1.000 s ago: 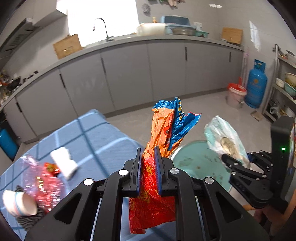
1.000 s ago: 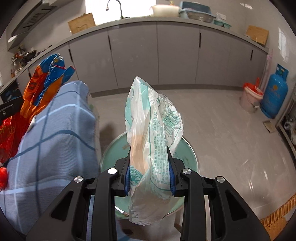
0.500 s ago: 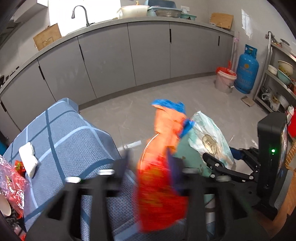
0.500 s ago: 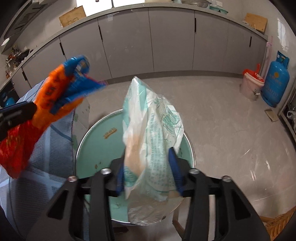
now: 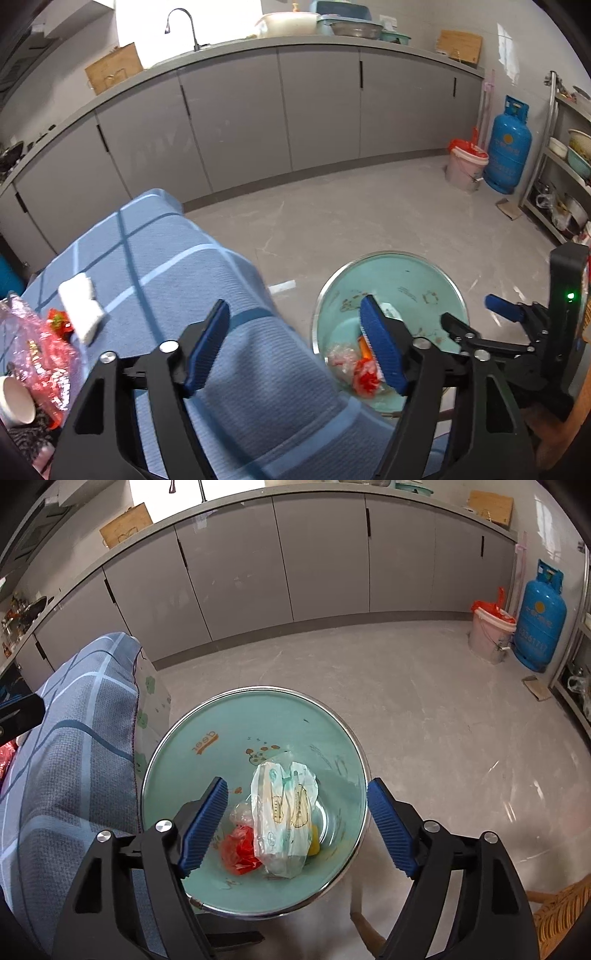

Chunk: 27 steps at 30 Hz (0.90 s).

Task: Collect trash
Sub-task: 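Move both open grippers back over the table toward the paper cup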

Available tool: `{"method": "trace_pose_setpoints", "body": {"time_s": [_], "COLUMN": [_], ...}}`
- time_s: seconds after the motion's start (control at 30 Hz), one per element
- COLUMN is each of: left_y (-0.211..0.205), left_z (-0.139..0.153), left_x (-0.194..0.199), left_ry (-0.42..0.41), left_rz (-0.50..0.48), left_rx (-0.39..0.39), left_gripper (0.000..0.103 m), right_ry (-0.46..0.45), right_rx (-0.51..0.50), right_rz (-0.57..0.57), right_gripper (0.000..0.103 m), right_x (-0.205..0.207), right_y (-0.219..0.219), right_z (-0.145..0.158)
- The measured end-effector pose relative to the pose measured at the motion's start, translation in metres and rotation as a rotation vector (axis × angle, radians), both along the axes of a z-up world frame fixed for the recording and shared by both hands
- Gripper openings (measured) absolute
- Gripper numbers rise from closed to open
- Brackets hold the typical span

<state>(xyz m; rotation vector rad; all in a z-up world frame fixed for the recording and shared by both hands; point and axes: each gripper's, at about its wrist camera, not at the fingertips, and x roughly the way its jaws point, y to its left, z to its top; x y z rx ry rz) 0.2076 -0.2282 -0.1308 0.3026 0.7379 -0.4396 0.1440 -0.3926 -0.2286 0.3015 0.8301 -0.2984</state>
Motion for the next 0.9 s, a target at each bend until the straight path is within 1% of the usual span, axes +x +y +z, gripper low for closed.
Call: {"method": "trace_pose_setpoints", "body": {"time_s": [0.27, 0.4, 0.63, 0.9], "left_y": [0.034, 0.057, 0.113, 0.184], "left_z": [0.018, 0.030, 0.043, 0.050], "left_x": [-0.014, -0.023, -0.034, -0.042], "left_ry": [-0.057, -0.093, -0.130, -0.152], "left_rz": [0.051, 0.084, 0.185, 0.311], "left_rx": [0.032, 0.040, 0.052, 0.065], "left_gripper": [0.075, 0.075, 0.075, 0.075], "right_ry": [-0.022, -0.042, -0.066, -0.082], "right_rx": [0.001, -0.001, -0.007, -0.021], "right_rz": [0.046, 0.097, 0.193, 0.308], "right_gripper": [0.081, 0.082, 0.083, 0.084], "right_x": [-0.004, -0.001, 0.005, 0.011], "right_y": [0.023, 0.047, 0.093, 0.153], "right_z": [0.015, 0.028, 0.046, 0.062]}}
